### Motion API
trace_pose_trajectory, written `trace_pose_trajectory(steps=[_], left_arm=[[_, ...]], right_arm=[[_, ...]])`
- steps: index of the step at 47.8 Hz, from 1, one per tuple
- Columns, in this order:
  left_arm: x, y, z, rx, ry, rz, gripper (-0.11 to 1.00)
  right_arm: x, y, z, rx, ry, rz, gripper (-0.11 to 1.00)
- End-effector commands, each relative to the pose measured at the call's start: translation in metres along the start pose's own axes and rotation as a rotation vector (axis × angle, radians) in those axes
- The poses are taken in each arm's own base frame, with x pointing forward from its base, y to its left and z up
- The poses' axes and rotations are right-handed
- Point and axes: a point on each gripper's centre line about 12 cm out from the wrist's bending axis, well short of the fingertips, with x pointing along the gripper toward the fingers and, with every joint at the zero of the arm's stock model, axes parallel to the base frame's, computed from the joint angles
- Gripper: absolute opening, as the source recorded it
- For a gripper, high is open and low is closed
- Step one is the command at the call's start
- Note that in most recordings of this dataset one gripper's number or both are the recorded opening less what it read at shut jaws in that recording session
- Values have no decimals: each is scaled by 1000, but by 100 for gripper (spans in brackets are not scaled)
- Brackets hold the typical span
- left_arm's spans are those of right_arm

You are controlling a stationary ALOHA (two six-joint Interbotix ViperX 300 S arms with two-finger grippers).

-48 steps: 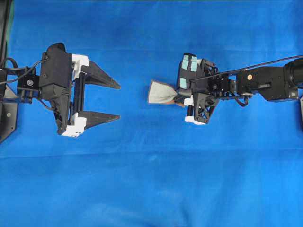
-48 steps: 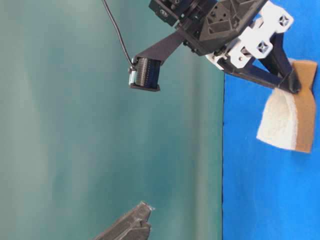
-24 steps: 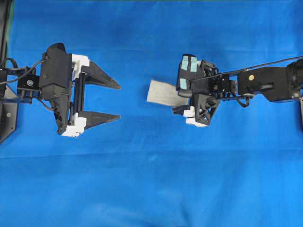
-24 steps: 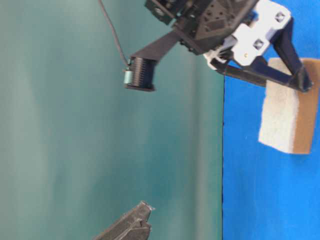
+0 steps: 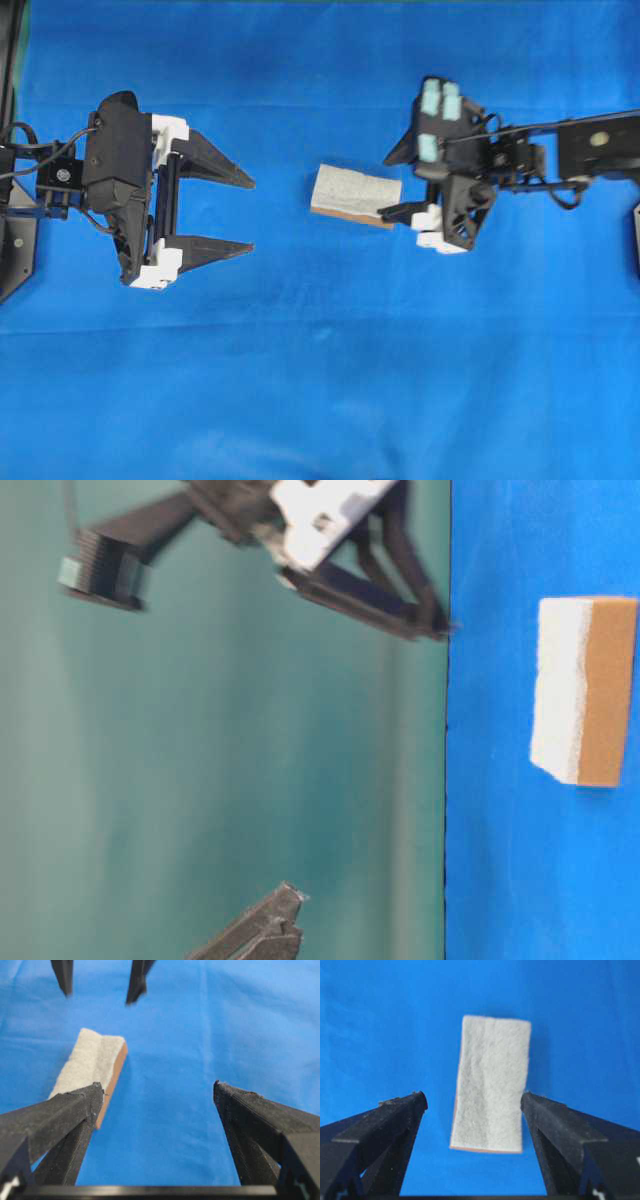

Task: Hand over the sponge with the left arm and wipe it with the right arm.
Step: 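Lower the sponge to the table and open the right gripper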

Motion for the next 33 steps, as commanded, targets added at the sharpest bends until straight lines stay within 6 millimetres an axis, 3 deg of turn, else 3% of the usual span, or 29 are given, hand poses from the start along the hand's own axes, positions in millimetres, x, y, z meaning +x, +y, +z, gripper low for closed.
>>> trace_pose_trajectory(steps=[1, 21, 33], left_arm=[[-1, -1, 2, 2, -15, -3, 89], [0, -1, 4, 2, -21, -4, 89], [-27, -2, 16, 5, -63, -8, 89]], right_arm=[[-20, 2, 13, -7, -64, 6, 75], [-31, 7, 15, -10, -135, 29, 75], [-67, 5, 16, -4, -173, 23, 75]])
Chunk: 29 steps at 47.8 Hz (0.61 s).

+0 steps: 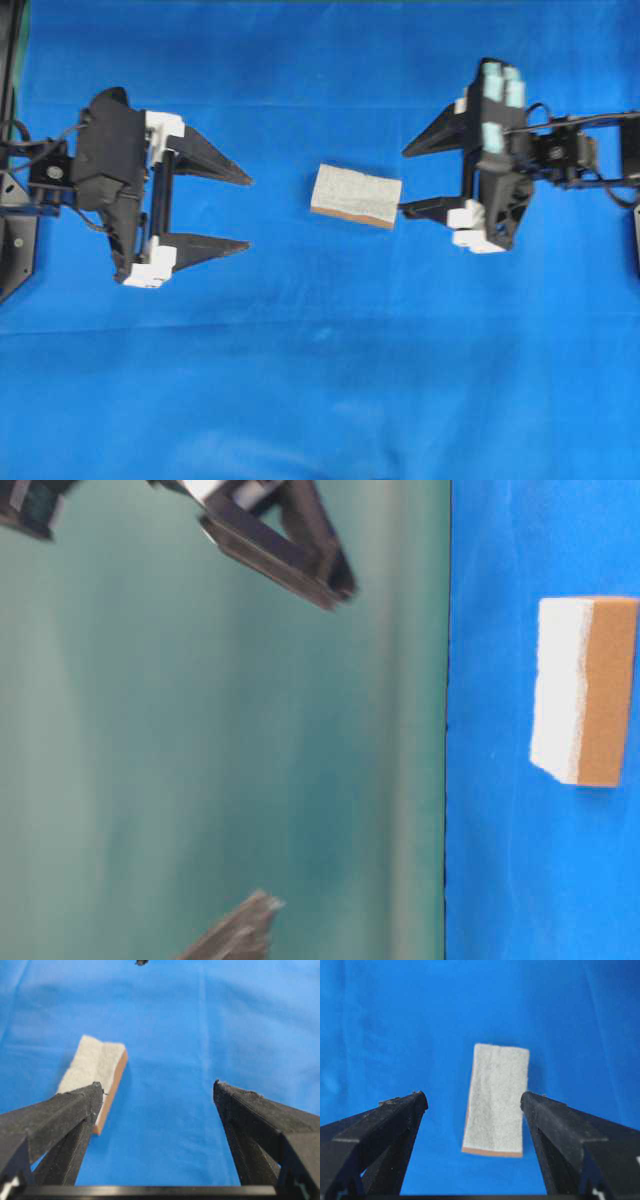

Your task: Hand over the sponge with the left arm and wipe it with the right arm.

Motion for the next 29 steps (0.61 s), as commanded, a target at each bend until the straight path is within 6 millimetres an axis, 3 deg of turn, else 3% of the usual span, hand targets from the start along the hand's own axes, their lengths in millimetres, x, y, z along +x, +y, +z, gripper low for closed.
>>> trace_pose_trajectory(steps=[1, 14, 21, 29], left_arm=[[-17, -1, 7, 4, -33, -6, 89], [-67, -1, 8, 3, -89, -12, 89], [-93, -1, 3, 7, -102, -15, 89], [-119, -1, -8, 7, -142, -19, 89]], right_arm=[[-22, 1, 11, -1, -60, 3, 75], [-93, -3, -3, 2, -192, 2, 75], [-124, -6, -21, 0, -239, -3, 75], [-142, -8, -50, 3, -256, -7, 75]])
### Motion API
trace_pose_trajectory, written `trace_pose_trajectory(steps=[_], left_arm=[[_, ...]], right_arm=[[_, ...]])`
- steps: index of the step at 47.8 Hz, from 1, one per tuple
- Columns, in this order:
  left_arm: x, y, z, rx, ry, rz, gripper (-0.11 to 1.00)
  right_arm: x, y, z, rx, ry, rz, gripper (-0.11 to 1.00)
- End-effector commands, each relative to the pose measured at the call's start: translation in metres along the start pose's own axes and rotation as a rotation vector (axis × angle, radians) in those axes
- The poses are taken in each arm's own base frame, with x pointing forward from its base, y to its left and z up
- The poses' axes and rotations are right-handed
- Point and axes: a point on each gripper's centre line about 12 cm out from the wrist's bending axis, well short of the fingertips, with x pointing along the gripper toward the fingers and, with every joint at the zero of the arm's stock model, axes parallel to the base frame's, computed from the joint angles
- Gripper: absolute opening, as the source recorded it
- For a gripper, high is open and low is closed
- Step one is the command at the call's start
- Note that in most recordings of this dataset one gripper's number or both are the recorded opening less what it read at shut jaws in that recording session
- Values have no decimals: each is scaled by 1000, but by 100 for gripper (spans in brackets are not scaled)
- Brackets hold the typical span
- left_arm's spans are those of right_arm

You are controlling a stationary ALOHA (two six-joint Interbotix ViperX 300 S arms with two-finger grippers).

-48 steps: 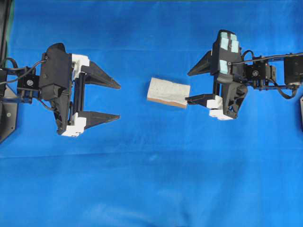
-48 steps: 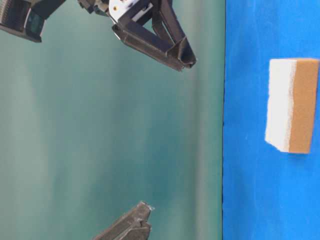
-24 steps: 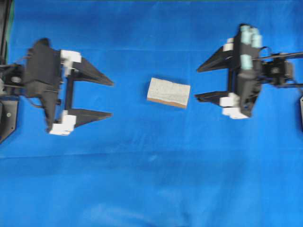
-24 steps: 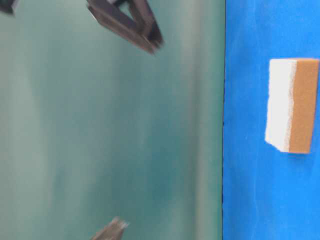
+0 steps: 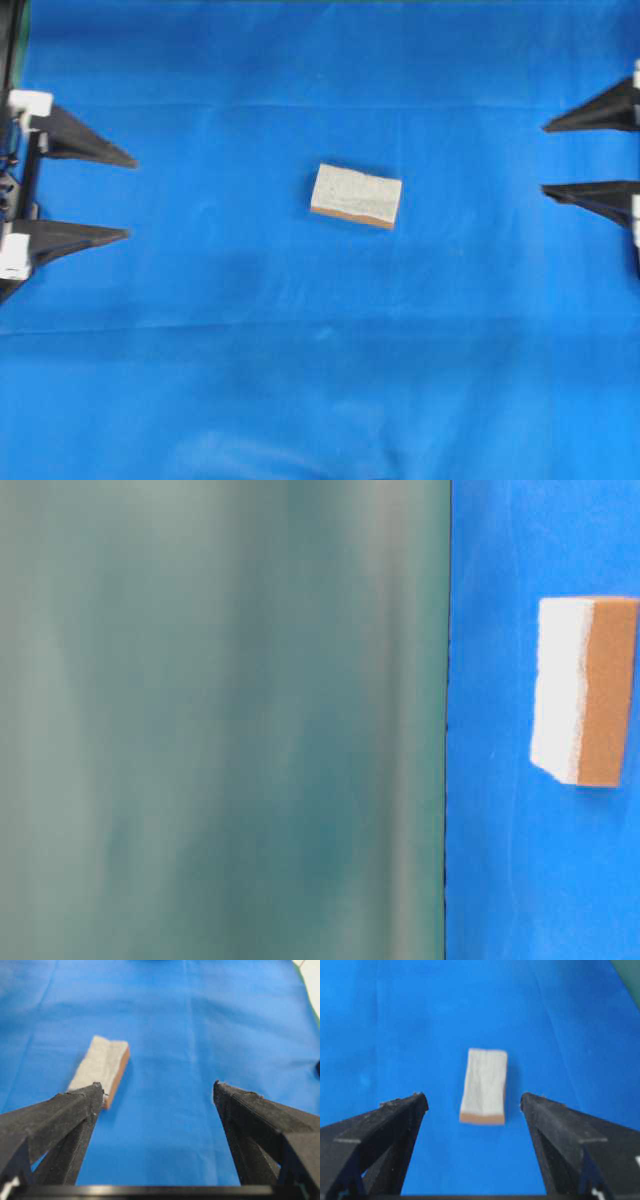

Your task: Hand over the sponge with the left arm and wipe it with the right arm.

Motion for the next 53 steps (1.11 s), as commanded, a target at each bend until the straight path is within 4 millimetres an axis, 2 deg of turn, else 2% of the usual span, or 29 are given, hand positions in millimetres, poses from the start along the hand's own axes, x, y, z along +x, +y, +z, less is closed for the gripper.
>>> trace_pose_trajectory(steps=[1, 8, 15, 22, 53], left_arm=[[-13, 0, -5, 4, -26, -5, 89], [-32, 0, -18, 4, -41, -7, 89], [-41, 1, -31, 3, -21, -8, 89], [-43, 1, -39, 1, -20, -8, 89], [-44, 1, -36, 1, -27, -8, 89]], right_arm=[[-10, -1, -6, -1, -28, 0, 75], [-20, -2, -28, 11, -43, 2, 75], [-25, -2, -41, 25, -62, 9, 75], [-25, -2, -40, 23, -68, 9, 75], [-25, -2, -40, 23, -70, 10, 75]])
